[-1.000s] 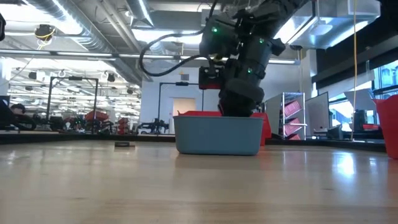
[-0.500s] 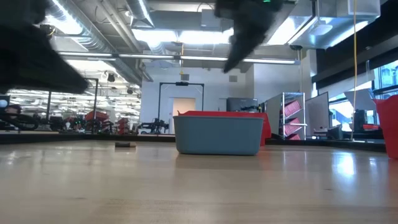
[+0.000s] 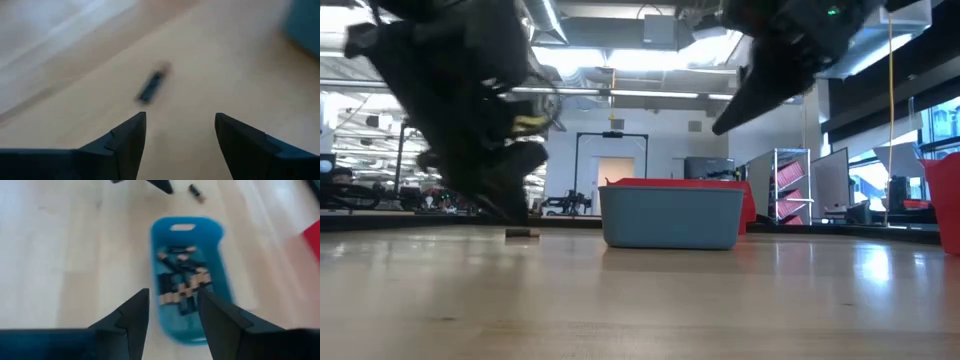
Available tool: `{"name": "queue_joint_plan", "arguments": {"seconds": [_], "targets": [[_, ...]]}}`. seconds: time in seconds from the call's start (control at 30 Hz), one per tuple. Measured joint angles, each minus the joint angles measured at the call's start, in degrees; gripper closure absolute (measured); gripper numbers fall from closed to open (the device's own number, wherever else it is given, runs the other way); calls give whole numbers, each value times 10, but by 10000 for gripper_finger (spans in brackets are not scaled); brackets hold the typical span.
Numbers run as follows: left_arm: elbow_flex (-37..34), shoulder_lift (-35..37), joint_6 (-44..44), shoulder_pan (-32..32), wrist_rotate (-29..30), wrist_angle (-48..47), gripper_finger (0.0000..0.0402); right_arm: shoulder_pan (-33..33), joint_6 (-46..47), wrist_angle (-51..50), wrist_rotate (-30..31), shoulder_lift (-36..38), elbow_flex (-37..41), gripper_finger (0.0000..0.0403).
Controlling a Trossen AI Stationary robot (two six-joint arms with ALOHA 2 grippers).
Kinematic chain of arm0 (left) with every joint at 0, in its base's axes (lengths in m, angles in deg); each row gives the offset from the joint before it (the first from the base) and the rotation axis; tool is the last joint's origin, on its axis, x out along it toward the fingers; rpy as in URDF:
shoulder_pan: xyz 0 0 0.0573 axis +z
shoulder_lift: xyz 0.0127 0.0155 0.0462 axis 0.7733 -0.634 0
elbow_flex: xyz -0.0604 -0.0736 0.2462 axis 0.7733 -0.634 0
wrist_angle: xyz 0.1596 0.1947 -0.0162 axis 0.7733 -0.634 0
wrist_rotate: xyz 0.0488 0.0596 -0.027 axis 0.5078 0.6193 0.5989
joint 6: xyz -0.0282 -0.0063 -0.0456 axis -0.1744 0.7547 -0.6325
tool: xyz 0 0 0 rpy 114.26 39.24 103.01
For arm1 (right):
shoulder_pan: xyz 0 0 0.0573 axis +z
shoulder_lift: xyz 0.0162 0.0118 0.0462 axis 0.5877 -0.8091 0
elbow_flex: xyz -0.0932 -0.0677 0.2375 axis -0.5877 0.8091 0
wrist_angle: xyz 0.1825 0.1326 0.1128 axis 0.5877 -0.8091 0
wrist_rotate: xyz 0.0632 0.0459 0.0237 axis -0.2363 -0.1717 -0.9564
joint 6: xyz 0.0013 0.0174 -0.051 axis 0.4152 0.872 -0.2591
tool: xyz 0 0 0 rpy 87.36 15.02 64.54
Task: Sort batteries
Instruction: Put the black battery into the blue bin
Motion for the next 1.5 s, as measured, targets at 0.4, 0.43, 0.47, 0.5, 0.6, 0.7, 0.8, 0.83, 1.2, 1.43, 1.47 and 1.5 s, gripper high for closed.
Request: {"name": "queue_joint_plan", "arguments": {"seconds": [0.4, 0.43, 0.47, 0.5, 0.6, 0.7, 0.8, 0.83, 1.2, 1.43, 1.47, 1.5], "targets": [[-49, 40, 222, 19, 47, 232, 183, 71, -29, 191, 126, -3, 4, 233], [-70, 52, 239, 18, 38, 281, 187, 71, -37, 205, 124, -3, 4, 233], [-94, 66, 258, 17, 26, 334, 191, 72, -42, 215, 116, -3, 4, 233], [-117, 80, 278, 17, 13, 384, 195, 72, -44, 217, 109, -3, 4, 233], [-193, 130, 302, 18, -2, 501, 202, 72, -44, 207, 99, -2, 4, 233], [-266, 176, 284, 28, -2, 583, 203, 72, -42, 197, 96, -3, 4, 233], [-325, 197, 259, 61, -3, 649, 203, 70, -47, 196, 104, -6, 5, 233], [-342, 198, 258, 75, -4, 665, 201, 70, -54, 197, 110, -9, 5, 233], [-359, 177, 488, 193, -167, 719, 146, -33, -170, 299, -47, -85, 4, 233], [-359, 172, 505, 149, -288, 724, 156, -87, -195, 320, -89, -106, 5, 233], [-359, 169, 489, 135, -280, 725, 158, -91, -195, 321, -90, -106, 5, 233], [-357, 163, 483, 121, -265, 726, 160, -93, -196, 321, -92, -106, 5, 233]]}}
